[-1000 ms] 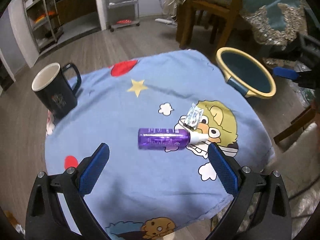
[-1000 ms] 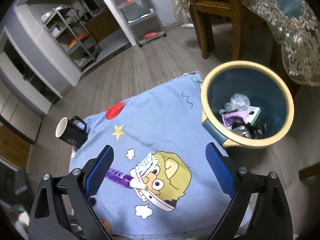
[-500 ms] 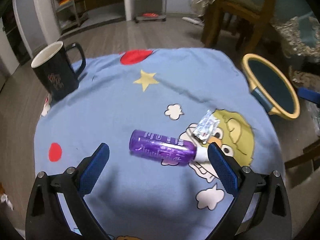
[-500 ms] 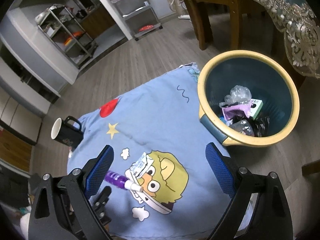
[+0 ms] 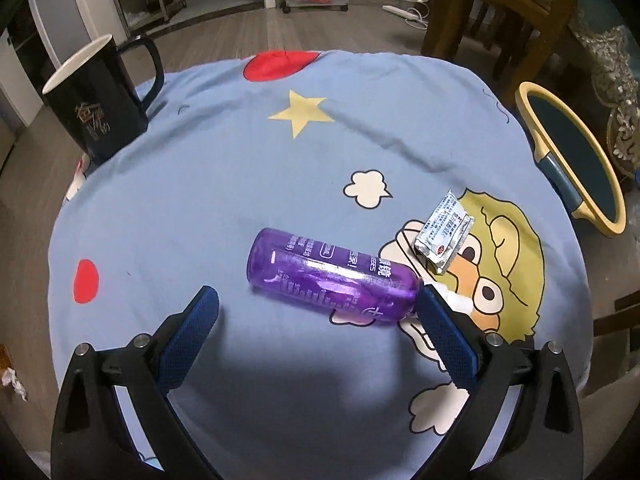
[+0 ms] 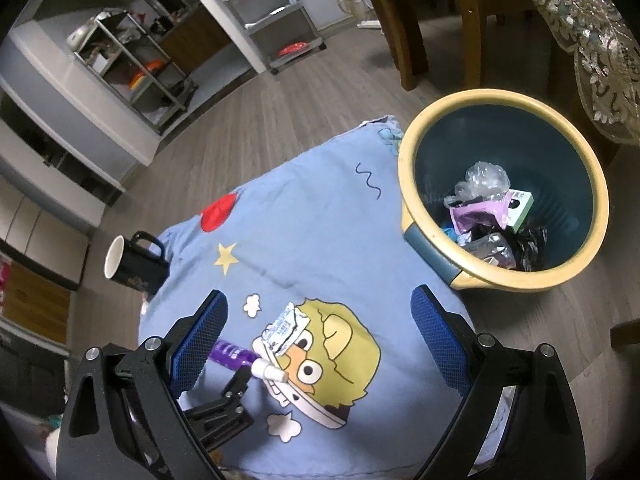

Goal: Collect trash
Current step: 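Move both tools back over the purple tube and white packet, then grasp the purple tube with the left tool while the right tool grasps the white packet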

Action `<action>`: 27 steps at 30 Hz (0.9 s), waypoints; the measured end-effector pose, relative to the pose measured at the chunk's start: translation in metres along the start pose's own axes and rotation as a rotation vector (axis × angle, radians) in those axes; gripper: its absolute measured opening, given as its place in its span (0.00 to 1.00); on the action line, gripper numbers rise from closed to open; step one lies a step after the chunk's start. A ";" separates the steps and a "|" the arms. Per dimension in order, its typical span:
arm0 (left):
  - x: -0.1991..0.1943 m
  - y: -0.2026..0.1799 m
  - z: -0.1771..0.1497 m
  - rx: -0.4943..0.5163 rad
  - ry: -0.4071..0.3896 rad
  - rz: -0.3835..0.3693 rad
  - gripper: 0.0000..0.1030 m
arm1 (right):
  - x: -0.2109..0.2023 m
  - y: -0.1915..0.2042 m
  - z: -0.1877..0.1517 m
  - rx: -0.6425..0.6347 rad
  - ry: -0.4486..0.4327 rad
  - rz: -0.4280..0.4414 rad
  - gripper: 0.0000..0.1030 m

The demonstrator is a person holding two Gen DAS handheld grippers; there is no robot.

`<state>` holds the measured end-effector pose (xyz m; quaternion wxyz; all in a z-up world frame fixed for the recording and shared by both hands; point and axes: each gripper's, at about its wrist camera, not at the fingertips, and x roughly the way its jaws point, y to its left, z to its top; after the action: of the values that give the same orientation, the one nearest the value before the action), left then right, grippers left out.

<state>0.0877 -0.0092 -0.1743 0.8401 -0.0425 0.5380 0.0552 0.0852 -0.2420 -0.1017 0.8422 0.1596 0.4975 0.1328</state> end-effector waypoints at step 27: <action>0.028 0.007 0.042 0.076 0.137 -0.190 0.34 | 0.019 0.014 -0.007 -0.073 0.046 -0.071 0.90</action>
<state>0.1363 0.0043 -0.1821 0.8037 -0.0651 0.5895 -0.0478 0.0872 -0.2208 -0.1142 0.8400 0.1077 0.5171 0.1244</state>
